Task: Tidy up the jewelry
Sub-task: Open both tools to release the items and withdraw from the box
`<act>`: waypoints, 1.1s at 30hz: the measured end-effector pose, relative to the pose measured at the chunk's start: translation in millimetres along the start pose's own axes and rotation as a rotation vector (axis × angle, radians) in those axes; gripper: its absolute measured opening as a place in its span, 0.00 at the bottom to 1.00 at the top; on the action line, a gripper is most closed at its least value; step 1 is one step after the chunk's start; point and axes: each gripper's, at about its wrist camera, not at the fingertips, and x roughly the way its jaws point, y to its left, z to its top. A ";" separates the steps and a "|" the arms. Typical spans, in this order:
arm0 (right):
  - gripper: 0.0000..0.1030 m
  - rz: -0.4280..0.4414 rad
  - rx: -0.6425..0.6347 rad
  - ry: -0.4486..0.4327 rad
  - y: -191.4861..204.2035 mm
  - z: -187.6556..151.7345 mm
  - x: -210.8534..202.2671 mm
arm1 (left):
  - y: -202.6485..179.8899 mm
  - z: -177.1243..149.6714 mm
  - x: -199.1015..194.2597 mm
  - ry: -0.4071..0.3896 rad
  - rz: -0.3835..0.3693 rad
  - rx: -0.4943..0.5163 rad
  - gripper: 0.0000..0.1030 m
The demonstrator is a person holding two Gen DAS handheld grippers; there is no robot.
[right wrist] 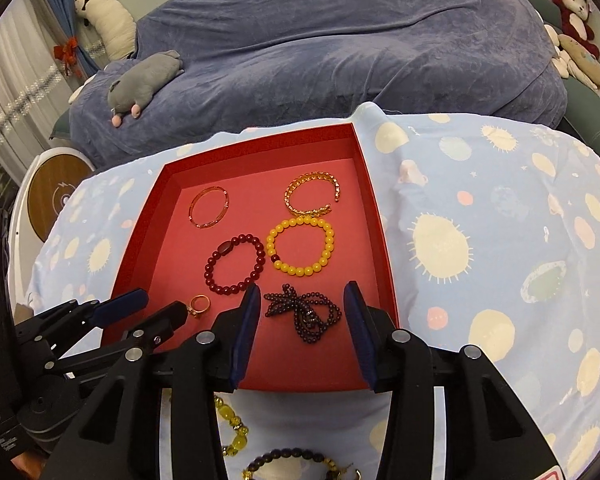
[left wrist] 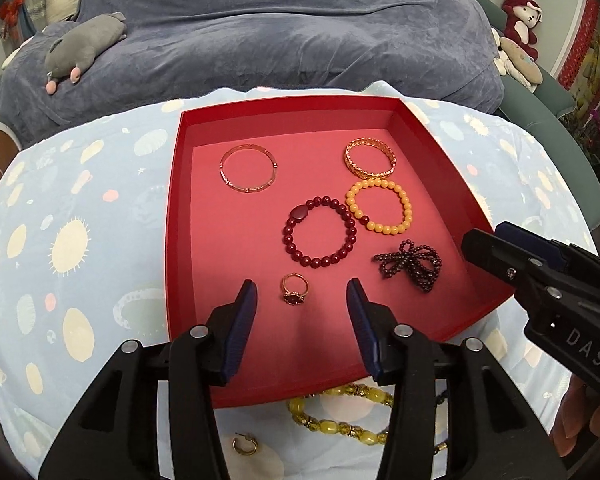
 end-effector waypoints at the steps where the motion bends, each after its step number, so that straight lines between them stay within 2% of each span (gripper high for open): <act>1: 0.42 0.002 0.000 -0.003 0.9 -2.4 -4.5 | -1.0 -0.8 -4.1 -0.005 0.000 0.000 0.43; 5: 0.42 0.008 -0.007 -0.013 5.2 -15.7 -22.7 | -3.2 -7.8 -21.8 -0.024 0.001 0.002 0.44; 8: 0.42 0.013 -0.002 -0.013 6.2 -29.2 -36.7 | -3.5 -16.7 -37.4 -0.043 0.006 -0.006 0.50; 12: 0.42 0.001 -0.009 -0.002 5.7 -55.8 -50.4 | 4.1 -37.4 -56.0 -0.055 0.007 -0.031 0.50; 23: 0.42 -0.030 -0.001 0.083 -0.2 -132.9 -63.2 | 29.1 -112.6 -69.2 0.009 0.051 -0.109 0.50; 33: 0.42 -0.040 -0.007 0.127 2.2 -176.3 -68.4 | 28.5 -165.3 -74.0 0.035 0.068 -0.120 0.50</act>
